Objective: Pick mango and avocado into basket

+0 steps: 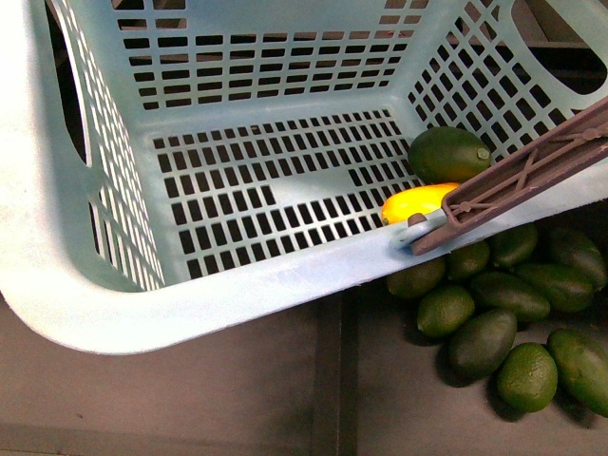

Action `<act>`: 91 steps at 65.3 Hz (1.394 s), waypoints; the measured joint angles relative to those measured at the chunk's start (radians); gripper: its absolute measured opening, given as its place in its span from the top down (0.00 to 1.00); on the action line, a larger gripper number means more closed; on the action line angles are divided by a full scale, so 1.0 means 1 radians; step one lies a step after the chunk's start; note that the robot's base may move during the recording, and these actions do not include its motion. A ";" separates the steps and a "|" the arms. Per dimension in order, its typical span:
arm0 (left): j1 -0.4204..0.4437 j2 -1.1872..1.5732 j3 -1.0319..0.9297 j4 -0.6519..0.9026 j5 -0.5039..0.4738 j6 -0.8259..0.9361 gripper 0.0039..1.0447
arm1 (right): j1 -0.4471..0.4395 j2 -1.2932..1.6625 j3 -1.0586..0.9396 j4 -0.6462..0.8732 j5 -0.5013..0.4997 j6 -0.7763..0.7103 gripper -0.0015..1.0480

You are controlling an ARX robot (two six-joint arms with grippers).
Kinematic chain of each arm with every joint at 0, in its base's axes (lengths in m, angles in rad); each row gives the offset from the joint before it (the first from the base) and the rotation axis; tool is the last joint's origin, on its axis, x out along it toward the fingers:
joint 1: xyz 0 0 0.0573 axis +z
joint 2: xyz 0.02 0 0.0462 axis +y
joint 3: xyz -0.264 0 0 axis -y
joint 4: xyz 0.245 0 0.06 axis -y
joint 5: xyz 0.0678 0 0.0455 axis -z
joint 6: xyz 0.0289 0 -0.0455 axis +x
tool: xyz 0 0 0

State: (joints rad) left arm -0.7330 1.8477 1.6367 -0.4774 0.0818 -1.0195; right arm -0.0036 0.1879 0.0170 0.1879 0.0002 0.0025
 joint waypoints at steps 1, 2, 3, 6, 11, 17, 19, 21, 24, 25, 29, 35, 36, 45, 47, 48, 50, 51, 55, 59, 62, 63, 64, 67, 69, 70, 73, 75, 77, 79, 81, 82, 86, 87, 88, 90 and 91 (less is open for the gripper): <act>0.000 0.000 0.000 0.000 0.000 0.000 0.87 | 0.000 -0.002 0.000 -0.002 0.000 0.000 0.98; 0.000 0.000 0.000 0.000 0.000 0.000 0.87 | 0.000 -0.004 0.000 -0.004 0.000 0.000 0.98; 0.000 0.000 0.000 0.000 0.000 0.000 0.87 | 0.000 -0.009 0.000 -0.008 0.000 0.000 0.98; 0.000 0.000 0.000 0.000 0.000 0.000 0.87 | 0.000 -0.042 0.000 -0.047 0.000 0.000 0.98; 0.000 0.000 0.000 0.000 0.000 0.000 0.87 | 0.000 -0.135 0.000 -0.166 0.001 0.000 0.98; 0.000 0.000 0.000 0.000 -0.001 -0.001 0.87 | 0.000 -0.178 0.000 -0.183 0.000 0.000 0.98; 0.000 0.000 0.000 0.000 -0.001 0.000 0.87 | 0.000 -0.179 0.000 -0.185 0.000 0.000 0.98; 0.000 0.000 0.000 0.000 0.000 0.001 0.87 | 0.000 -0.179 0.000 -0.185 0.000 0.000 0.98; 0.000 0.000 0.000 0.000 0.000 0.001 0.87 | 0.001 -0.180 0.000 -0.186 0.000 0.000 0.98; 0.000 0.000 0.000 0.000 0.000 0.000 0.87 | 0.001 -0.180 0.000 -0.186 0.000 0.000 0.98; 0.000 0.000 0.000 0.000 0.003 -0.002 0.87 | 0.001 -0.181 0.000 -0.186 0.000 -0.002 0.97; 0.000 0.000 0.000 0.000 0.000 0.000 0.87 | 0.001 -0.181 0.000 -0.186 0.000 -0.001 0.83; 0.000 0.000 0.000 0.000 0.000 0.000 0.87 | 0.001 -0.181 0.000 -0.186 0.000 -0.001 0.80; 0.000 0.000 0.000 0.000 0.000 -0.001 0.87 | 0.001 -0.182 0.000 -0.186 0.000 -0.001 0.59; 0.000 0.000 0.000 0.000 0.000 0.000 0.87 | 0.001 -0.182 0.000 -0.186 0.000 -0.001 0.54; 0.000 0.000 0.000 0.000 0.000 0.000 0.87 | 0.001 -0.182 0.000 -0.186 0.000 -0.001 0.52; 0.000 0.000 0.000 0.000 0.000 -0.001 0.87 | 0.001 -0.182 0.000 -0.186 0.000 -0.001 0.45; 0.000 0.000 0.000 0.000 0.000 -0.001 0.87 | 0.001 -0.182 0.000 -0.186 0.000 -0.001 0.42; 0.000 0.000 0.000 0.000 0.000 -0.001 0.87 | 0.001 -0.182 0.000 -0.187 0.000 -0.001 0.29; 0.000 0.000 0.000 0.000 0.000 -0.001 0.87 | 0.001 -0.182 0.000 -0.186 0.000 -0.001 0.19; 0.000 0.000 0.000 0.000 0.000 -0.001 0.87 | 0.001 -0.182 0.000 -0.186 0.000 -0.001 0.13; 0.000 0.000 0.000 0.000 0.000 -0.001 0.87 | 0.001 -0.182 0.000 -0.186 0.000 -0.001 0.11; -0.002 0.000 0.000 0.001 -0.019 -0.004 0.87 | 0.001 -0.182 0.000 -0.187 0.000 0.000 0.08; -0.019 0.000 -0.003 0.014 -0.153 -0.058 0.87 | 0.001 -0.182 0.000 -0.186 0.001 0.000 0.07; -0.030 0.002 -0.009 0.033 -0.281 -0.146 0.87 | 0.001 -0.182 0.000 -0.187 0.000 0.000 0.08; -0.034 0.002 -0.013 0.039 -0.318 -0.161 0.87 | 0.001 -0.182 0.000 -0.187 0.000 0.000 0.09; -0.050 0.003 -0.039 0.081 -0.534 -0.329 0.87 | 0.001 -0.182 0.000 -0.187 0.000 0.000 0.08; -0.051 0.003 -0.054 0.100 -0.616 -0.398 0.87 | 0.001 -0.182 0.000 -0.187 0.000 0.000 0.08; -0.046 0.003 -0.069 0.120 -0.674 -0.433 0.87 | 0.001 -0.182 0.000 -0.187 0.001 0.000 0.08; -0.037 0.003 -0.087 0.141 -0.711 -0.460 0.87 | 0.001 -0.182 0.000 -0.187 0.001 0.000 0.08; -0.027 0.003 -0.106 0.164 -0.732 -0.477 0.87 | 0.001 -0.182 0.000 -0.187 0.000 0.000 0.08; -0.023 0.003 -0.113 0.172 -0.735 -0.483 0.87 | 0.001 -0.182 0.000 -0.187 0.000 0.000 0.08; 0.001 0.003 -0.161 0.218 -0.736 -0.507 0.87 | 0.001 -0.182 0.000 -0.187 0.000 0.000 0.08; 0.007 0.003 -0.177 0.232 -0.733 -0.522 0.87 | 0.001 -0.182 0.000 -0.187 0.000 0.000 0.08; 0.010 0.003 -0.185 0.238 -0.731 -0.525 0.87 | 0.001 -0.182 0.000 -0.187 0.000 0.000 0.08; 0.018 0.003 -0.216 0.256 -0.719 -0.551 0.87 | 0.001 -0.182 0.000 -0.187 -0.001 0.000 0.08; 0.020 0.003 -0.231 0.263 -0.711 -0.564 0.87 | 0.001 -0.182 0.000 -0.187 -0.001 0.000 0.08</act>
State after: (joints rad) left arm -0.7132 1.8503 1.4059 -0.2142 -0.6292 -1.5837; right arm -0.0025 0.0055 0.0174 0.0013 -0.0006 0.0025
